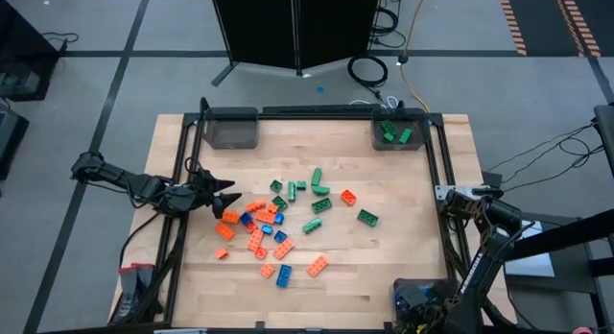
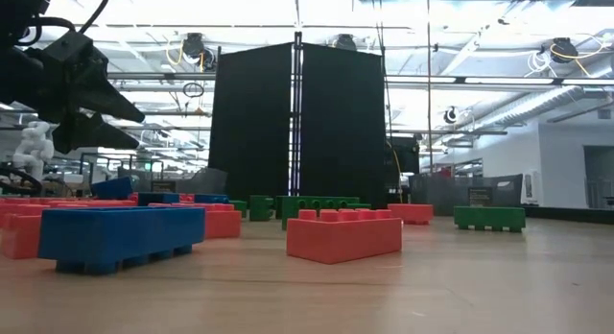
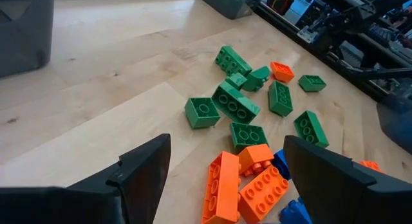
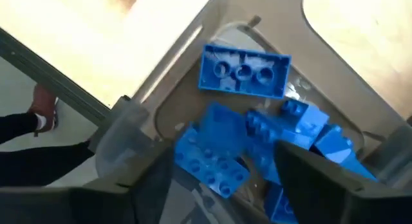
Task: Sort blocks
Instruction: Put the blue game piece into the bottom black bin
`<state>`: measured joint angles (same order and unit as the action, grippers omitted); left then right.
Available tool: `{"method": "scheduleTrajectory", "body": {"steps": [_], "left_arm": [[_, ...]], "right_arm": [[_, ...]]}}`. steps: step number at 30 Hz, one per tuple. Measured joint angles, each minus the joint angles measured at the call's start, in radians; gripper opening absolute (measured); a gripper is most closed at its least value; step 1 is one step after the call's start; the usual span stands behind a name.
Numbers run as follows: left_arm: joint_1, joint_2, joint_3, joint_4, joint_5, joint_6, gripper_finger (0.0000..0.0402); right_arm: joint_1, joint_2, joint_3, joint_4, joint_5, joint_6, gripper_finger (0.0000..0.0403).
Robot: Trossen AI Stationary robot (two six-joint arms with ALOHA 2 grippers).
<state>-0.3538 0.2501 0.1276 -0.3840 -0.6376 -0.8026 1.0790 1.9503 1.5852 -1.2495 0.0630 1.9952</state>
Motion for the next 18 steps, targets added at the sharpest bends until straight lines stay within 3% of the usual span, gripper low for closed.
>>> {"method": "scheduleTrajectory", "body": {"steps": [6, 13, 18], "left_arm": [[0.000, 0.000, 0.000, 0.000, 0.015, 0.007, 0.0303], [0.000, 0.000, 0.000, 0.007, 0.202, 0.095, 0.0303], [0.000, 0.021, 0.000, 0.011, 0.227, 0.160, 0.0303]], "right_arm": [[-0.003, -0.006, 0.001, 0.002, -0.050, 0.007, 0.0272], [-0.043, -0.042, 0.002, -0.048, -0.023, -0.053, 0.0257], [-0.077, -0.069, 0.002, -0.134, 0.020, -0.124, 0.0256]]}}
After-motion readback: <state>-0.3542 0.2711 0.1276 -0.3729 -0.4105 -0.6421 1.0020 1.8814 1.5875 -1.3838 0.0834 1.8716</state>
